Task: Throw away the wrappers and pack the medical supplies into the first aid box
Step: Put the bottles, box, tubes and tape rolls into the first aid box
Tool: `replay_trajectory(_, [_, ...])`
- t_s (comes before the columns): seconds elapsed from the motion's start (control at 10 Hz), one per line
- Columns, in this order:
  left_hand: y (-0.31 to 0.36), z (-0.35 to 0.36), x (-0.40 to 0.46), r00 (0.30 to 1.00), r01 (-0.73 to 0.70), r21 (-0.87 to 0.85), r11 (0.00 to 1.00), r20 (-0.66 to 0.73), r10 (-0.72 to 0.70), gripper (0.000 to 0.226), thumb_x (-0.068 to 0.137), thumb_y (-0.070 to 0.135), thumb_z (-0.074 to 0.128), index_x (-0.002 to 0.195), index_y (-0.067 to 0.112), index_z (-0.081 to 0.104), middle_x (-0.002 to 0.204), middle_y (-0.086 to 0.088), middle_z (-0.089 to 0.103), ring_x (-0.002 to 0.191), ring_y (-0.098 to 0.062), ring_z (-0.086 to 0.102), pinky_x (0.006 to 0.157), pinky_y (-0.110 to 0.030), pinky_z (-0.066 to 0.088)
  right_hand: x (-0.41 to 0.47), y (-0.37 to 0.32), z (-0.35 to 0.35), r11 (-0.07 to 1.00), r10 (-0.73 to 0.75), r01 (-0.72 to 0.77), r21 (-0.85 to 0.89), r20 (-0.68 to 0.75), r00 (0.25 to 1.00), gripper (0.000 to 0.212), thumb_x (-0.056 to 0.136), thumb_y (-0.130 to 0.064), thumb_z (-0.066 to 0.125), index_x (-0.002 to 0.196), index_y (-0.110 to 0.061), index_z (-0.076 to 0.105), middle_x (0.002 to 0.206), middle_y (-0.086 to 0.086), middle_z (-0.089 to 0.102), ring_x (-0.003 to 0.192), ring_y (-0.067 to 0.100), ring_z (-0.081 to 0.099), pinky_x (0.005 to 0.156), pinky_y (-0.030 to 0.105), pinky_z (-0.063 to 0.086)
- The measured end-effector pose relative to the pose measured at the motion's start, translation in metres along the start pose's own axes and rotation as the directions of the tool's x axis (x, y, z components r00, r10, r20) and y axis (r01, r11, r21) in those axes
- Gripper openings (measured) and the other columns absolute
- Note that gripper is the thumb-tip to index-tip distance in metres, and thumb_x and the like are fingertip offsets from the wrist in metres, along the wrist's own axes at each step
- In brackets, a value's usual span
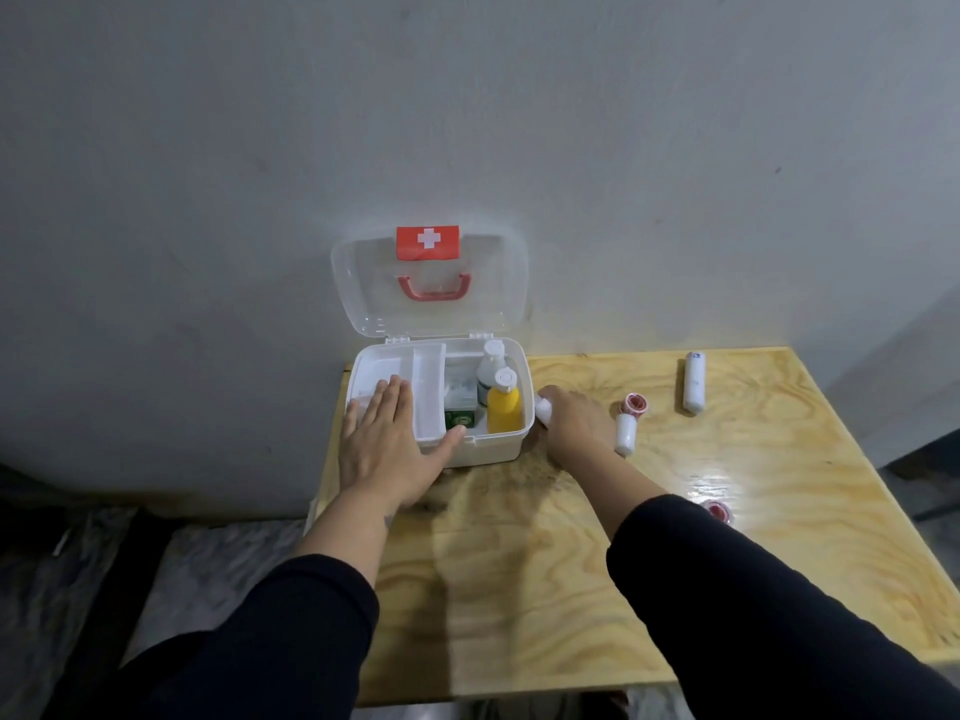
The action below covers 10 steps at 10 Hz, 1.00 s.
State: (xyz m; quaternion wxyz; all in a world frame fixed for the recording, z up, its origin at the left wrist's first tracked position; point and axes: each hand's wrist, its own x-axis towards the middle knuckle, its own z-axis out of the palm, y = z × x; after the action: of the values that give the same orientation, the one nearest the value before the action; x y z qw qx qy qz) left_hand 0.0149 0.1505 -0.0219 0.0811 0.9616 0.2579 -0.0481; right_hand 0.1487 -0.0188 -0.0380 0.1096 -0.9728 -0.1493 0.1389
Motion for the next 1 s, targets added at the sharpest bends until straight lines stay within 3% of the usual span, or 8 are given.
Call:
replay_trajectory(0.1, [0.0,0.0,0.0,1.0,-0.001,-0.008,1.0,0.003,0.001,0.097,0.084,0.079,0.018,0.156,0.016,-0.002,0.165,0.002,-0.005,0.152,-0.011,-0.007,0.123,-0.038,-0.005,-0.005,0.009,-0.012,0.972,0.015,-0.008,0.235,-0.028,1.0,0.048,0.089,-0.013,0.045,0.135,-0.029,0.041,0.116,0.006,0.065,0.102,0.028,0.062,0.063,0.026,0.037])
replay_trajectory(0.2, [0.0,-0.001,-0.001,1.0,-0.008,-0.005,1.0,0.01,0.008,0.097,0.084,0.079,0.017,0.156,0.016,-0.002,0.165,0.002,-0.005,0.152,-0.012,-0.007,0.123,-0.039,-0.004,-0.011,0.004,-0.036,0.881,0.026,0.032,0.473,-0.115,0.993,0.057,0.087,-0.017,0.057,0.14,-0.025,0.037,0.124,0.012,0.063,0.105,0.032,0.063,0.077,0.041,0.055])
replay_trajectory(0.3, [-0.001,-0.004,-0.002,0.999,-0.018,-0.006,1.0,0.027,0.018,0.099,0.083,0.08,0.016,0.156,0.015,-0.001,0.165,0.0,-0.005,0.152,-0.014,-0.006,0.124,-0.04,-0.003,-0.019,-0.011,-0.068,0.818,-0.007,0.104,0.566,-0.171,0.985,0.06,0.082,-0.02,0.067,0.138,-0.018,0.044,0.13,0.008,0.061,0.113,0.028,0.06,0.092,0.045,0.054])
replay_trajectory(0.6, [0.0,-0.007,0.0,0.998,-0.039,-0.009,0.999,0.047,0.04,0.099,0.085,0.076,0.022,0.155,0.008,0.005,0.165,-0.005,0.004,0.152,-0.019,0.001,0.122,-0.045,0.006,-0.055,-0.087,-0.087,0.534,-0.172,0.258,0.805,-0.195,0.966,0.053,0.083,-0.013,0.069,0.132,-0.014,0.048,0.105,-0.003,0.057,0.087,0.007,0.058,0.088,0.04,0.057])
replay_trajectory(0.7, [0.0,-0.007,0.001,0.998,-0.031,-0.013,0.999,0.057,0.032,0.099,0.086,0.075,0.022,0.155,0.008,0.002,0.165,-0.004,0.001,0.152,-0.017,-0.001,0.123,-0.043,0.003,-0.055,-0.099,-0.063,0.582,-0.2,0.245,0.775,-0.156,0.967,0.048,0.084,-0.021,0.067,0.129,-0.017,0.049,0.106,-0.005,0.057,0.1,0.015,0.059,0.092,0.042,0.055])
replay_trajectory(0.8, [0.0,-0.007,0.001,0.997,-0.012,0.003,1.0,0.079,0.012,0.104,0.082,0.08,0.015,0.155,0.009,-0.002,0.165,-0.003,-0.002,0.152,-0.015,-0.005,0.123,-0.042,0.0,-0.052,-0.101,-0.048,0.637,-0.21,0.228,0.737,-0.119,0.97,0.047,0.088,-0.025,0.063,0.13,-0.017,0.045,0.103,-0.006,0.052,0.093,0.013,0.053,0.081,0.031,0.051])
replay_trajectory(0.9, [0.0,-0.008,0.0,0.999,-0.011,-0.022,1.0,0.047,0.012,0.107,0.079,0.083,0.015,0.155,0.01,0.004,0.165,-0.004,0.005,0.152,-0.016,0.0,0.123,-0.043,0.003,-0.047,-0.098,-0.04,0.709,-0.227,0.188,0.68,-0.032,0.973,0.05,0.09,-0.015,0.058,0.134,-0.018,0.035,0.095,0.0,0.056,0.076,0.015,0.054,0.064,0.027,0.047])
replay_trajectory(1.0, [0.001,-0.009,-0.001,0.998,-0.01,-0.018,1.0,0.063,0.011,0.105,0.081,0.081,0.018,0.155,0.01,0.002,0.165,-0.003,0.001,0.152,-0.014,-0.003,0.123,-0.041,0.0,-0.043,-0.094,-0.033,0.767,-0.232,0.17,0.619,0.021,0.972,0.049,0.092,-0.006,0.049,0.136,-0.018,0.033,0.07,-0.006,0.047,0.055,0.007,0.048,0.048,0.018,0.041])
